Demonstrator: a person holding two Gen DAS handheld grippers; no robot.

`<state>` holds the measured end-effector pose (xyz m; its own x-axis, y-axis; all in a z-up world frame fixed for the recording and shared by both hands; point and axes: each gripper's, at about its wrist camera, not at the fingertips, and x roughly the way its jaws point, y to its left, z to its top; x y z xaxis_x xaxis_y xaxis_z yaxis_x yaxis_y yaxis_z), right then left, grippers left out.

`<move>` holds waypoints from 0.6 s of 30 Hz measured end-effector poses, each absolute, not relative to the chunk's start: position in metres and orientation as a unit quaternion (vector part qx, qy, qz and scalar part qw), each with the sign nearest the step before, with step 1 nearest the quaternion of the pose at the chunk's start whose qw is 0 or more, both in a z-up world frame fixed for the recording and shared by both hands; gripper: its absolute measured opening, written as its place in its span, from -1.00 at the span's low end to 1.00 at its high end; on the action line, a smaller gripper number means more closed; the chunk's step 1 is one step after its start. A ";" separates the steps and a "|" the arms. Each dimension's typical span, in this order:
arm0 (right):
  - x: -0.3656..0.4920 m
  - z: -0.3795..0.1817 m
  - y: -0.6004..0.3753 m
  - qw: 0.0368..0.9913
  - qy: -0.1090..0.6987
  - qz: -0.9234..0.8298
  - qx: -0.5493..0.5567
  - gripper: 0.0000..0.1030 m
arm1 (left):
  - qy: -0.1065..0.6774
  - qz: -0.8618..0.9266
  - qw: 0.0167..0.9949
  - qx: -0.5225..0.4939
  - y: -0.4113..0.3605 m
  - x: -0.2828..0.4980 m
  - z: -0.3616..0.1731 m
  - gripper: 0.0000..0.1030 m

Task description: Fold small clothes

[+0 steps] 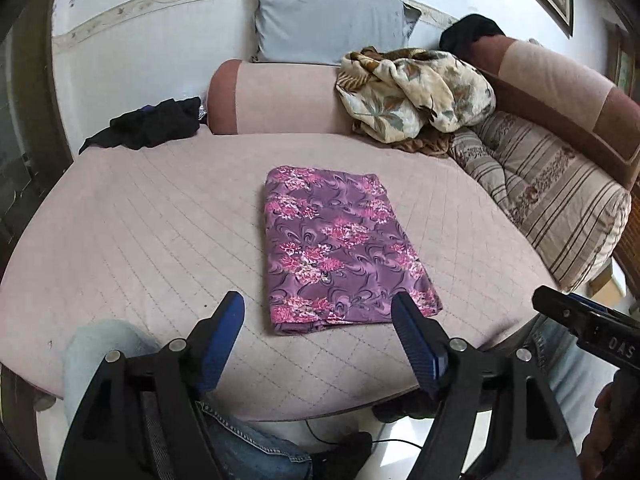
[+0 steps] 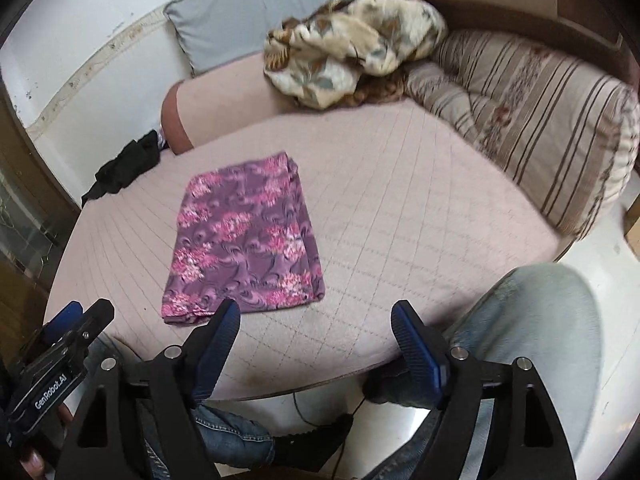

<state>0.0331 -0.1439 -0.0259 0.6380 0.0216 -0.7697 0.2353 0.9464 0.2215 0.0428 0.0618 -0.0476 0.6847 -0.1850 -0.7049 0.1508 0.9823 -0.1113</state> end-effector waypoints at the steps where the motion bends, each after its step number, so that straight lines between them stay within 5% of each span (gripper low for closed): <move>1: 0.030 -0.020 -0.143 0.894 0.418 -0.061 0.148 0.61 | 0.386 -0.091 0.918 -0.026 0.064 0.041 -0.044 0.45; 18: -0.018 0.048 -0.124 0.927 0.356 -0.053 0.104 0.66 | 0.340 -0.083 0.937 -0.010 0.065 -0.008 0.013 0.55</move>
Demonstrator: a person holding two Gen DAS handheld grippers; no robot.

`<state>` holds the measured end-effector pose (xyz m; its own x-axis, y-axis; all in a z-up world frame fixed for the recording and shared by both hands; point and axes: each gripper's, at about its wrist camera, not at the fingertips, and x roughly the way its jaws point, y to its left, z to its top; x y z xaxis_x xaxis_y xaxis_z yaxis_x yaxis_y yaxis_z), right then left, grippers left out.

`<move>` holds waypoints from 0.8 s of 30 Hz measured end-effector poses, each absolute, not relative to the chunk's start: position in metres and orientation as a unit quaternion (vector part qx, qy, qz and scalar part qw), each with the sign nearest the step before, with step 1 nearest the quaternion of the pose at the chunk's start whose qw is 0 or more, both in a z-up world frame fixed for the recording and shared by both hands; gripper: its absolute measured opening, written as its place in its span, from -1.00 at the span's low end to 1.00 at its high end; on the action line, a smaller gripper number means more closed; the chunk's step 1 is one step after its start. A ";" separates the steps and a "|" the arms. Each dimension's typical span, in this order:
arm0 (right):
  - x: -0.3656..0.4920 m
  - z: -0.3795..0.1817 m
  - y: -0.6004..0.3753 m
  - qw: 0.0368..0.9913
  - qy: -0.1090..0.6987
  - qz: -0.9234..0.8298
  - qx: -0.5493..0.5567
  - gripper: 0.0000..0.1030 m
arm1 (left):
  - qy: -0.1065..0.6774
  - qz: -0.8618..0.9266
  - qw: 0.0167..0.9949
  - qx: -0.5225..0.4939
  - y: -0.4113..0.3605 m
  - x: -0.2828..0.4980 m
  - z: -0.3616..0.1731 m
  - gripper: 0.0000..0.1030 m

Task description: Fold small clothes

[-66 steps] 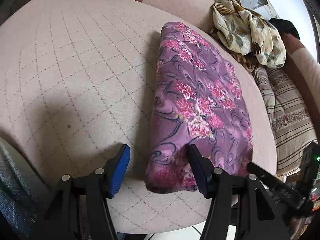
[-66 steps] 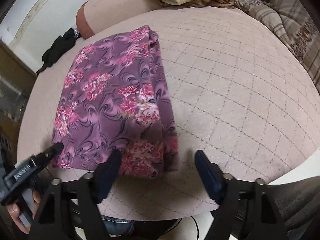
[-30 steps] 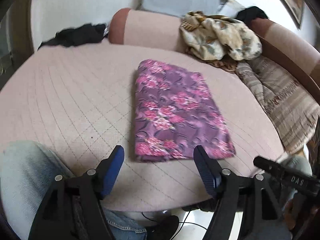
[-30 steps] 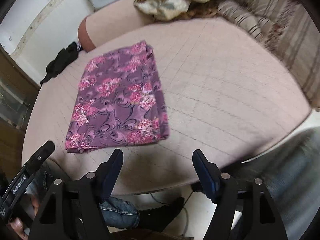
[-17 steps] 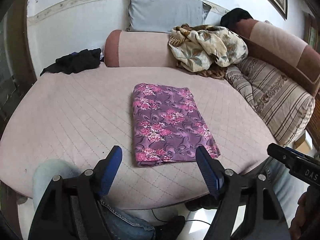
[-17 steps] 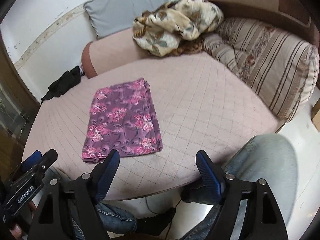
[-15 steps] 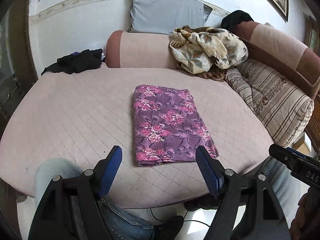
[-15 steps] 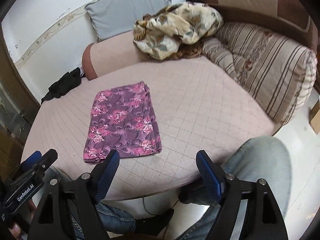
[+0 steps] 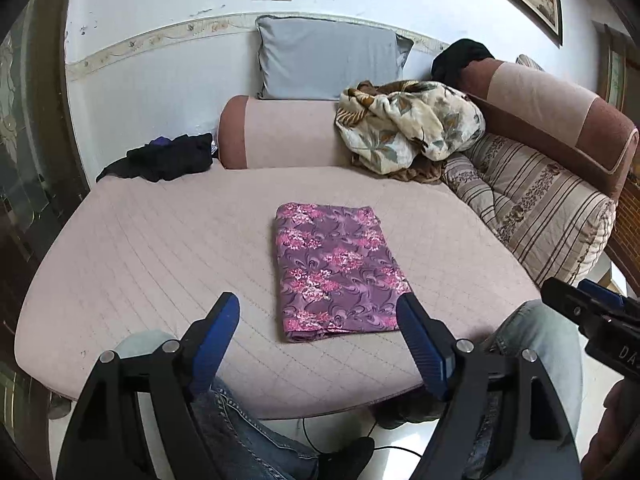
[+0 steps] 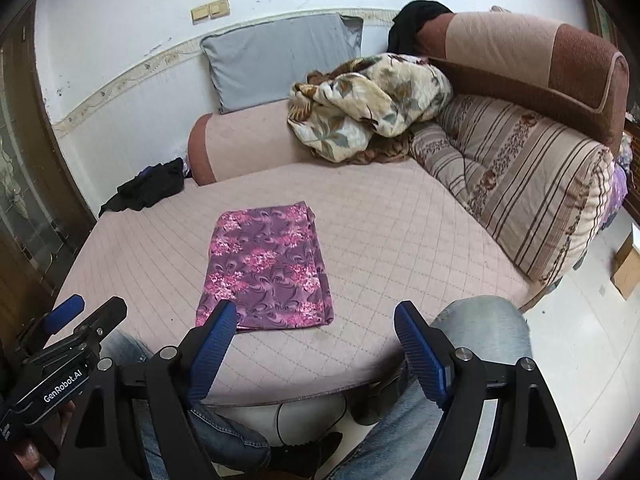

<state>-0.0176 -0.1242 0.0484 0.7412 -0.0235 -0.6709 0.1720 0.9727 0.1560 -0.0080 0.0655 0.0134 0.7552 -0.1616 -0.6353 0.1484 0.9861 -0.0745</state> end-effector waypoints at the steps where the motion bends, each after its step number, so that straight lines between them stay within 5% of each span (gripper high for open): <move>1: -0.019 0.050 -0.123 0.928 0.354 -0.053 0.103 0.66 | 0.337 -0.083 0.938 -0.013 0.067 -0.010 0.016 0.55; 24: -0.030 0.070 -0.108 0.939 0.330 -0.058 0.076 0.67 | 0.325 -0.087 0.942 -0.025 0.075 -0.022 0.027 0.64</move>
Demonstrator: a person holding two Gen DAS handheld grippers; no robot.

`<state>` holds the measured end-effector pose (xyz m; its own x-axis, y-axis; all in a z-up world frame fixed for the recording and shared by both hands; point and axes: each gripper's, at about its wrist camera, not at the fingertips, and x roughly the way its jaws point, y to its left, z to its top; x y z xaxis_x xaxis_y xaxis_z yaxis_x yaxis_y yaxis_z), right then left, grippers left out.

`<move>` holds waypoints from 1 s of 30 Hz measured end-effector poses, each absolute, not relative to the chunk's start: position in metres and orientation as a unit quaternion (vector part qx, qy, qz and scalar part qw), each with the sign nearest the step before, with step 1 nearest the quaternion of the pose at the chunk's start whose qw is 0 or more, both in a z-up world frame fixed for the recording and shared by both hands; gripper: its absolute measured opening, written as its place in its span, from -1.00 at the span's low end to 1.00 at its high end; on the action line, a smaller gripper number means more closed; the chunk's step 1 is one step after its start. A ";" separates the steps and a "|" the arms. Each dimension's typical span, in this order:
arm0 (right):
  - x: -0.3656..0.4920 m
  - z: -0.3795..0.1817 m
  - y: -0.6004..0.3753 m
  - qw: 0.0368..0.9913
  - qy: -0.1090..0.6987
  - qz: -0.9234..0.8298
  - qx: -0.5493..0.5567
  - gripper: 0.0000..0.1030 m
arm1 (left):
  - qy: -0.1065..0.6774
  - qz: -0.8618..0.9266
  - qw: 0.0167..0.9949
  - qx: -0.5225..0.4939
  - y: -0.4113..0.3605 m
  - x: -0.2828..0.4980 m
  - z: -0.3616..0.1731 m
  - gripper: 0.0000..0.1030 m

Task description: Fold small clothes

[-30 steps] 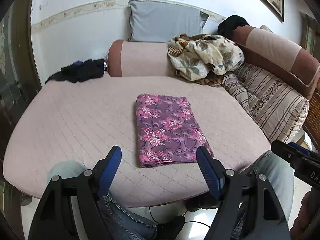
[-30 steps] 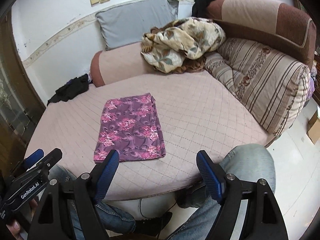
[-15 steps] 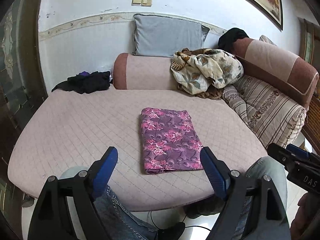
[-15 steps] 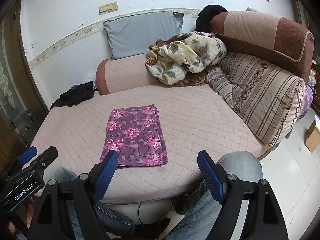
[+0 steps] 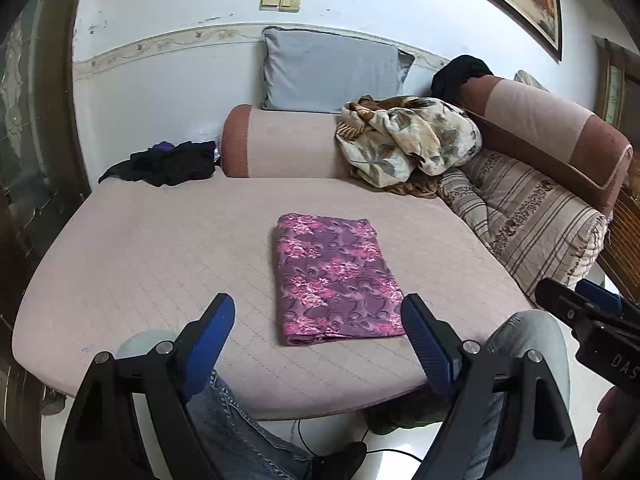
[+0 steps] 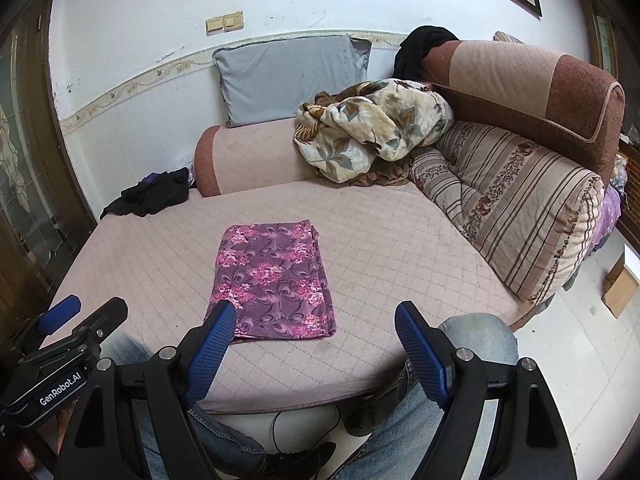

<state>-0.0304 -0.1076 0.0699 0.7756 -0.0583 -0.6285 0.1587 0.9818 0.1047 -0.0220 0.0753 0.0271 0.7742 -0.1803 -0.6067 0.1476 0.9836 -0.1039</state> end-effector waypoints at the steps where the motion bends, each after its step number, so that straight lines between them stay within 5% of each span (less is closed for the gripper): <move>1: -0.031 0.070 -0.108 0.939 0.330 -0.059 0.076 0.67 | 0.324 -0.090 0.941 -0.025 0.075 -0.022 0.027 0.64; 30: -0.007 0.052 -0.115 0.929 0.354 -0.066 0.081 0.67 | 0.358 -0.100 0.928 -0.028 0.069 -0.001 0.011 0.64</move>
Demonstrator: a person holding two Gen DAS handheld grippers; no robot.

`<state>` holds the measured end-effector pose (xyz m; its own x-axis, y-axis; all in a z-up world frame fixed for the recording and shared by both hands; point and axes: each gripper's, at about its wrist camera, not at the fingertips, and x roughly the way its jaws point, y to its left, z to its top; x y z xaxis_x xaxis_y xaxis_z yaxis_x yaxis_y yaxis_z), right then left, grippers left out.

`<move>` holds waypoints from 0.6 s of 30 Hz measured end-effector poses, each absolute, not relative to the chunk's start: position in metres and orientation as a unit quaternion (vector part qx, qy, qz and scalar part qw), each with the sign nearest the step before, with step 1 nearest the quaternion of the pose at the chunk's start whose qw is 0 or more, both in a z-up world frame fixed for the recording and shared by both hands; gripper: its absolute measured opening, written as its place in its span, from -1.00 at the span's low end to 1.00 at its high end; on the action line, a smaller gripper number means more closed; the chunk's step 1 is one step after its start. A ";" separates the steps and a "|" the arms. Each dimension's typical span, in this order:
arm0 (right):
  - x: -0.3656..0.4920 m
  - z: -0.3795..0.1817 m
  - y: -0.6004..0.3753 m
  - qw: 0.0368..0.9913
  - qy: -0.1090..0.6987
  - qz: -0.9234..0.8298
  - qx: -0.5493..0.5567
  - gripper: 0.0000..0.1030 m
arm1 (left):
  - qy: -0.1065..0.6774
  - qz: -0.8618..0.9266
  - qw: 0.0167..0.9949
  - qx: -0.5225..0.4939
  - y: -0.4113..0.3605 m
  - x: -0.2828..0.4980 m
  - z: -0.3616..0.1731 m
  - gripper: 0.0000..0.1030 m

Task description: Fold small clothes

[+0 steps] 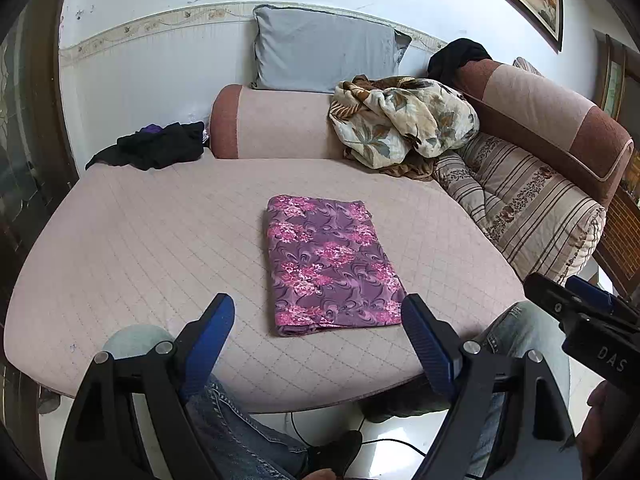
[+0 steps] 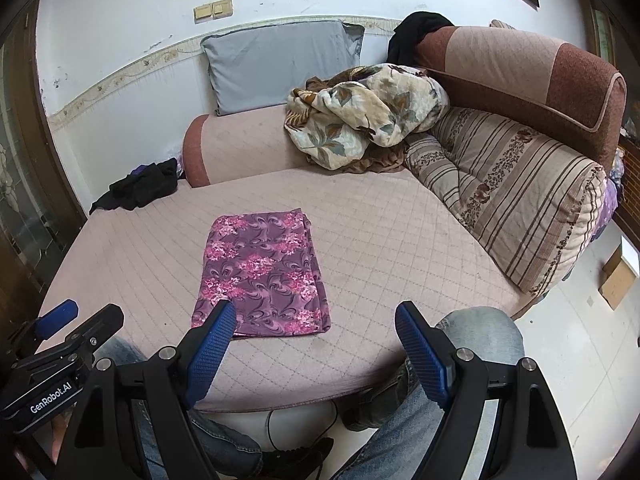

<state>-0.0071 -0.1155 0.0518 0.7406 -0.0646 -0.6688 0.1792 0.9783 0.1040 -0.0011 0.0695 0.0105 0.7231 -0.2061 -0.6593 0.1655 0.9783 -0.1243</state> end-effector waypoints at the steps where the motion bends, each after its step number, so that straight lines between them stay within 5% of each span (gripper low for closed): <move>1: -0.005 0.051 -0.115 0.929 0.356 -0.066 0.081 0.67 | 0.359 -0.100 0.928 -0.027 0.069 -0.001 0.010 0.64; 18: 0.007 0.045 -0.119 0.925 0.365 -0.066 0.079 0.67 | 0.360 -0.107 0.926 -0.020 0.064 0.005 0.010 0.66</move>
